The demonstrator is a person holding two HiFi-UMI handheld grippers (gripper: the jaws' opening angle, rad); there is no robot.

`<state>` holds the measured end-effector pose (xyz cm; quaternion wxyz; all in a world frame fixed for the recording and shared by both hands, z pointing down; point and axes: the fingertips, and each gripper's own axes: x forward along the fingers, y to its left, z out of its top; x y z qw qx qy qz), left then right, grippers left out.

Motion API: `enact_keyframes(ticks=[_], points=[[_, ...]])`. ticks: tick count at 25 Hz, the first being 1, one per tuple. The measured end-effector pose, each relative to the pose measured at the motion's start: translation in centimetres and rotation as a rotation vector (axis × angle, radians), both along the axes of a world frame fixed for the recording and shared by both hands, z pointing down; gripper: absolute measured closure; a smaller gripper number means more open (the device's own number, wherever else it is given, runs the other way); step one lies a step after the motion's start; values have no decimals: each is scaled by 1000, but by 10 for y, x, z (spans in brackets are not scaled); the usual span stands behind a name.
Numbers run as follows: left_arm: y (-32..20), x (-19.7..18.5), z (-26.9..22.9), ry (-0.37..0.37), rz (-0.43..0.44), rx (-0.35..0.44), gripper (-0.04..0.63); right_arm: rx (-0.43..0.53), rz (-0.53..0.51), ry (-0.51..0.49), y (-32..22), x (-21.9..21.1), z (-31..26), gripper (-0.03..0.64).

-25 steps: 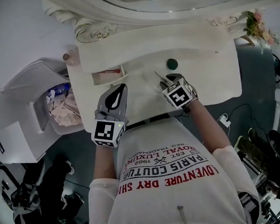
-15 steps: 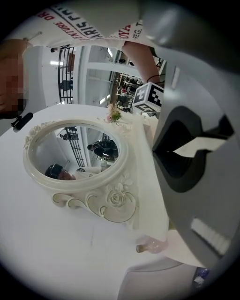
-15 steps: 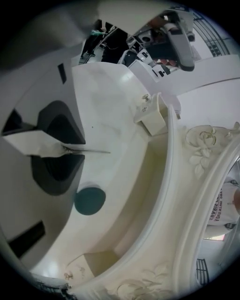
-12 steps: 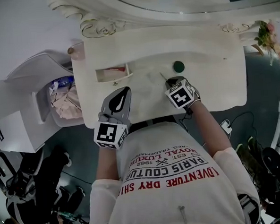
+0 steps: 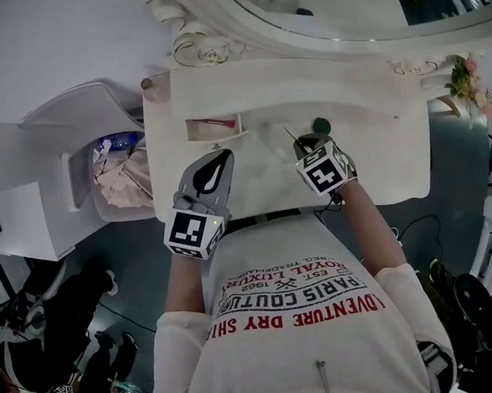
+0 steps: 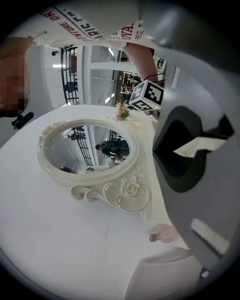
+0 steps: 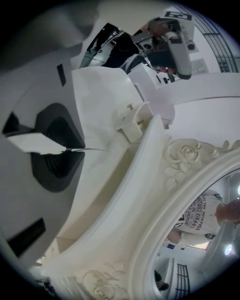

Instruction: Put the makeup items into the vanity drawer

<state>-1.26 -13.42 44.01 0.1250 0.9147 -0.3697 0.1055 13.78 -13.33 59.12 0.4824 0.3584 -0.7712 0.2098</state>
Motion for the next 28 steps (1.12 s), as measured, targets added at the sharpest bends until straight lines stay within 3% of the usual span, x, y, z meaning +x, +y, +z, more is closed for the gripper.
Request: enact_keyframes(ticks=[8,14,20,28], points=[[3,-46,-24,-21,-45,76,584,132,-172,-42,-30,-78,-56,584],[2,-97,-36,-25,-136,104,584,165,-309,-48,-47,-141,-68,584],[8,-139,-30,-34,-222,88,584,150,-441,-83,-52,-198,-56,584],[12,-170,-15,-39,-266,55,584,93,-450,-29,-63,-210,-26,583]])
